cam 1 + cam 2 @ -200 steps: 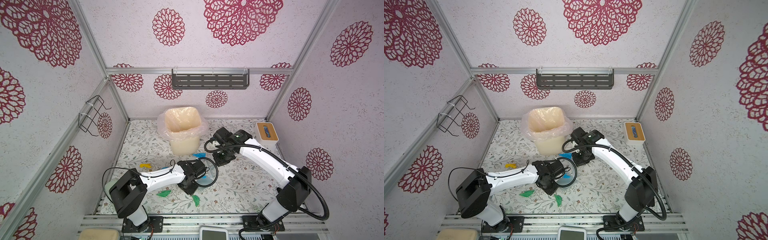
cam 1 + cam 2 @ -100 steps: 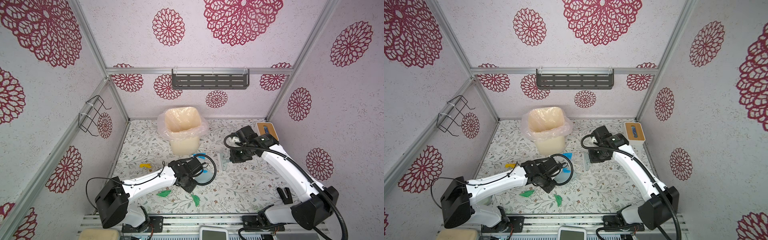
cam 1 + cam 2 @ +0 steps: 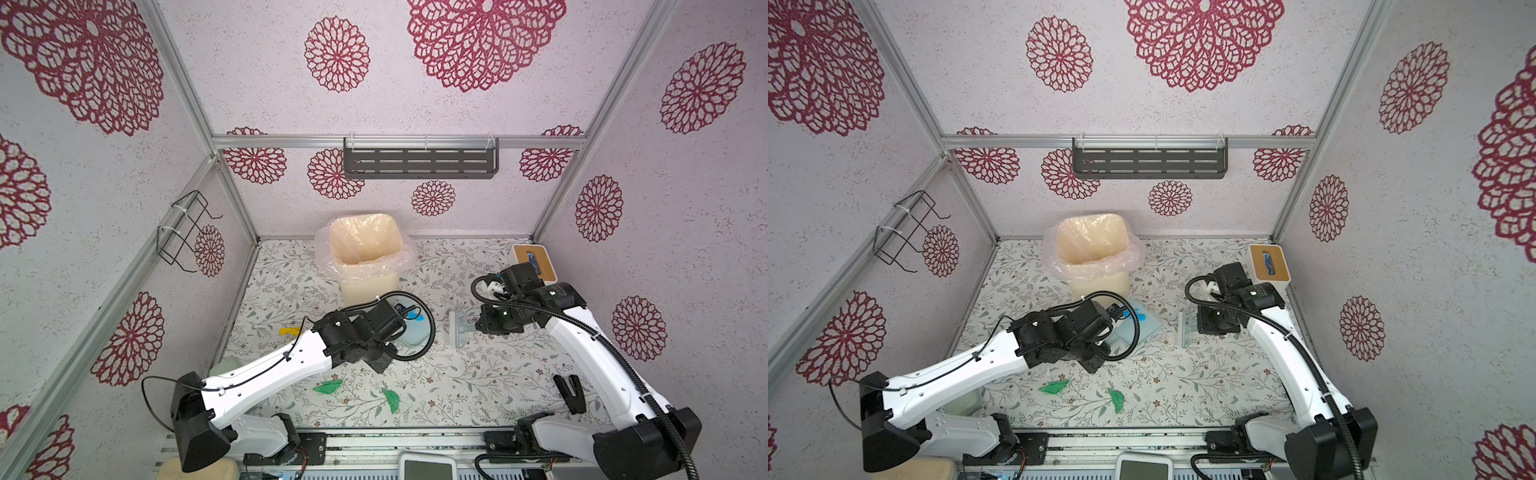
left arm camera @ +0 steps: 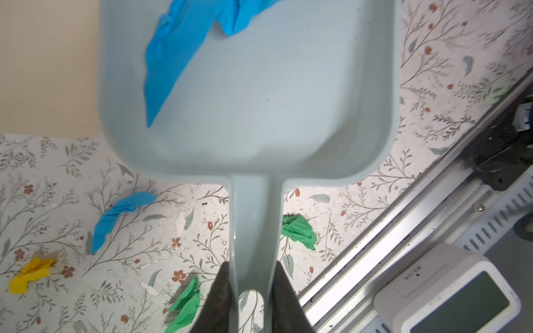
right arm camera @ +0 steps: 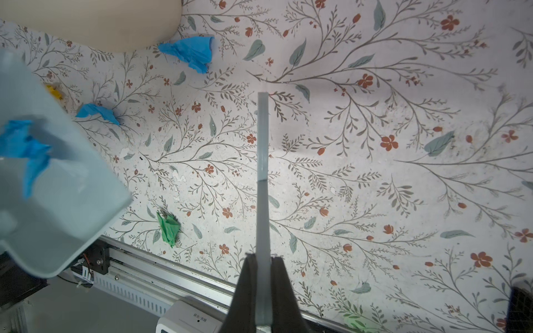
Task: Sweep away the paper scraps from the table
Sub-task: 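Lift the dustpan with the left while the right draws the brush back, then carry the dustpan holding the blue scrap over the bin with the left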
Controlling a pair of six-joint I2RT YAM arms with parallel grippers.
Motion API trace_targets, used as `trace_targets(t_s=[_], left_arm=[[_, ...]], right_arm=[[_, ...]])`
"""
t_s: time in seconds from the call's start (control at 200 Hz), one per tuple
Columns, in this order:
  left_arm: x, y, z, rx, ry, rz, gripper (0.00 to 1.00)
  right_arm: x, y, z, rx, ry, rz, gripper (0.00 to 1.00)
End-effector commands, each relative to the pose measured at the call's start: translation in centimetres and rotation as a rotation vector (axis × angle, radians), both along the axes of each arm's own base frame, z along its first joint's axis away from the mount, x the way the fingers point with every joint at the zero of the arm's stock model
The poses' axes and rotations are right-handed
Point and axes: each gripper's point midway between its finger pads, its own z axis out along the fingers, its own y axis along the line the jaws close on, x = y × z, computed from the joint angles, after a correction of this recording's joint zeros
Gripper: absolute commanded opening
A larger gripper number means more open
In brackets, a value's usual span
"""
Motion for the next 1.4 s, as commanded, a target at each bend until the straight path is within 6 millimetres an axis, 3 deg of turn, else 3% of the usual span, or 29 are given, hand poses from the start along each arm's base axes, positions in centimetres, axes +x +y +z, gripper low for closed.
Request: trace_targets(t_s=[0.0,0.375,0.766,0.971,1.396], left_arm=[[-0.2,0.9,2.5,0.018,-0.05,-0.016,0.0],[0.4,2.8,8.8,0.029,-0.152,0.027,0.0],[4.0,8.9,15.3,-0.016,-0.232,0.208,0.0],[5.9,12.3,16.3,0.015,-0.25,0.281,0.0],[11.6,17.8,16.3,0.014,-0.261,0.419,0.0]], right_arm=[[0.0,0.2,1.0,0.043,-0.039,0.01,0.0],[0.0,-0.3,1.5,0.077,-0.055,-0.003,0.0],[-0.6,-0.9,1.6,0.105,-0.063,-0.023,0.0],[-0.9,-1.3,1.8,0.11,-0.068,-0.035,0.0],[-0.4,-1.3,2.5,0.125,-0.084,-0.041,0.0]])
